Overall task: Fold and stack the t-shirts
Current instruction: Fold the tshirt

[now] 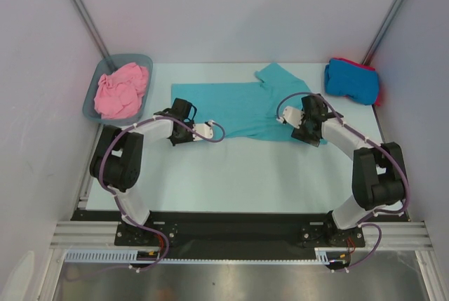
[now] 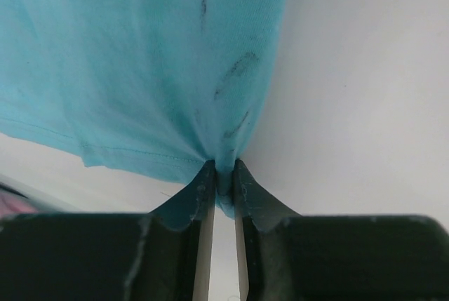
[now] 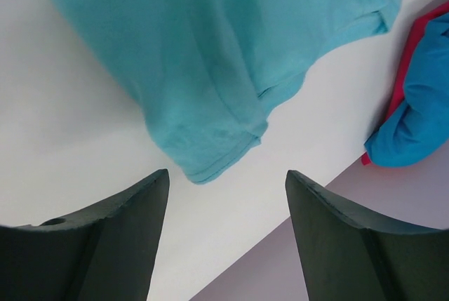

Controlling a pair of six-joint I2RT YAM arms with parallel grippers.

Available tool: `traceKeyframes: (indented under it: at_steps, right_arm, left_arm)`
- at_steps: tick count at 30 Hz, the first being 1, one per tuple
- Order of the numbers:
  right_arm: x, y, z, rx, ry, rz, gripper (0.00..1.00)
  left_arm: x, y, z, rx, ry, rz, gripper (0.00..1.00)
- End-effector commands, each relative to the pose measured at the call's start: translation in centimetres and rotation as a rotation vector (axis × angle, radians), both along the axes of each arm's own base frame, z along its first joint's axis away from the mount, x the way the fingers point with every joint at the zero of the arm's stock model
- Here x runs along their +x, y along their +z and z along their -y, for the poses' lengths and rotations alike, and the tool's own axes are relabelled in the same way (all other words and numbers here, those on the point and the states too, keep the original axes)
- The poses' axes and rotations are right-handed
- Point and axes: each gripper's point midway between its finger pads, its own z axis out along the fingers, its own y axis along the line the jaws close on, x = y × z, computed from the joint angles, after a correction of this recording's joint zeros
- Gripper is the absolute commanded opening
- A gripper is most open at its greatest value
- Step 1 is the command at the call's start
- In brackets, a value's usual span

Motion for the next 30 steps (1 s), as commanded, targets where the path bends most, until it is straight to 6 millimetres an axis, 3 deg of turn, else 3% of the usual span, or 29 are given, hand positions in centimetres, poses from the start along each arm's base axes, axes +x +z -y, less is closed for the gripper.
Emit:
traceKeyframes:
  at_steps: [1, 9, 23, 25, 30]
  right_arm:
    - [-1.0, 0.3, 0.0, -0.009, 0.054, 0.010, 0.73]
    - [-4.2, -3.2, 0.3, -0.034, 0.124, -0.048, 0.73]
    - [-1.3, -5.5, 0.3, -0.061, 0.126, 0.009, 0.71]
    - [-1.2, -5.9, 0.6, -0.064, 0.123, -0.004, 0.67]
    - [-1.3, -6.3, 1.6, -0.074, 0.116, -0.036, 0.47]
  left_arm:
    - [-0.9, -1.0, 0.0, 0.011, -0.019, -0.045, 0.20]
    - [0.0, 0.0, 0.3, 0.004, -0.023, -0.026, 0.20]
    - [0.2, 1.0, 0.0, 0.027, -0.023, -0.007, 0.20]
    - [0.2, 1.2, -0.1, 0.031, -0.028, -0.003, 0.20]
    - [-0.1, 1.4, -0.6, 0.048, -0.034, 0.001, 0.20]
